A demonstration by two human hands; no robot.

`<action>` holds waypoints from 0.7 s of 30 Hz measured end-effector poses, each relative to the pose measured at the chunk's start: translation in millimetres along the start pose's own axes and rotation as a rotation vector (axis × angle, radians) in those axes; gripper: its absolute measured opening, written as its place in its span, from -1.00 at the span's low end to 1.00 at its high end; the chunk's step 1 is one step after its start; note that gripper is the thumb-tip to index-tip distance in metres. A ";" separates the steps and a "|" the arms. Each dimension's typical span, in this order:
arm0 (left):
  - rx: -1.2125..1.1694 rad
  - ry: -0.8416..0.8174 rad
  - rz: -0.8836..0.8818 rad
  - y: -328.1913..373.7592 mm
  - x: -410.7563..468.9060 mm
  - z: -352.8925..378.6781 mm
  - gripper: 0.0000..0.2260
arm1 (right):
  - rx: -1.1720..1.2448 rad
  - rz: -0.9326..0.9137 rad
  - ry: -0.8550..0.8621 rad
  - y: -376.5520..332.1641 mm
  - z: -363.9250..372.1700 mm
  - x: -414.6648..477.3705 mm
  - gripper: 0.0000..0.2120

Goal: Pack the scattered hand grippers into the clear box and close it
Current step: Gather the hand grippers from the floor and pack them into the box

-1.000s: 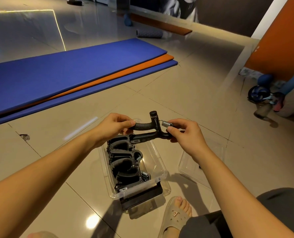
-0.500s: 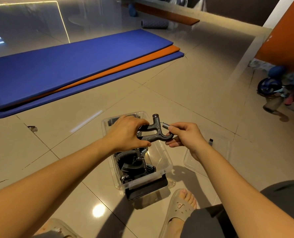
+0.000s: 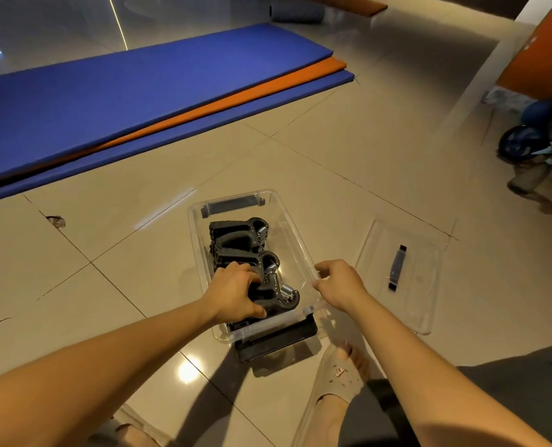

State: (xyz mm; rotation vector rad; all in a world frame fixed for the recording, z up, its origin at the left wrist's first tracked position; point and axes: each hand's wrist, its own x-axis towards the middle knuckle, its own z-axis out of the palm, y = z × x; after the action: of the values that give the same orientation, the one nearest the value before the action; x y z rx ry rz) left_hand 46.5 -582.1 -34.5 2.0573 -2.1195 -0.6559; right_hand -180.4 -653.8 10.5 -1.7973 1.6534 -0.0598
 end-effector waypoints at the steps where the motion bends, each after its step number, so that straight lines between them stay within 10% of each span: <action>1: 0.036 -0.012 0.007 -0.8 1.1 3.7 -0.32 | 0.002 -0.004 0.006 0.8 0.2 1.1 -0.57; 21: 0.144 -0.154 0.018 -5.9 5.1 4.2 -0.32 | -0.025 0.013 0.020 2.4 3.6 -1.2 -0.41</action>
State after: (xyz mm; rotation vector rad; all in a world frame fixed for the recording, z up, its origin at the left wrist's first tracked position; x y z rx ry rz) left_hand 50.0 -586.1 -41.6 2.1209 -2.3307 -0.6991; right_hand -181.0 -651.1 7.0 -1.8103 1.6868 -0.0516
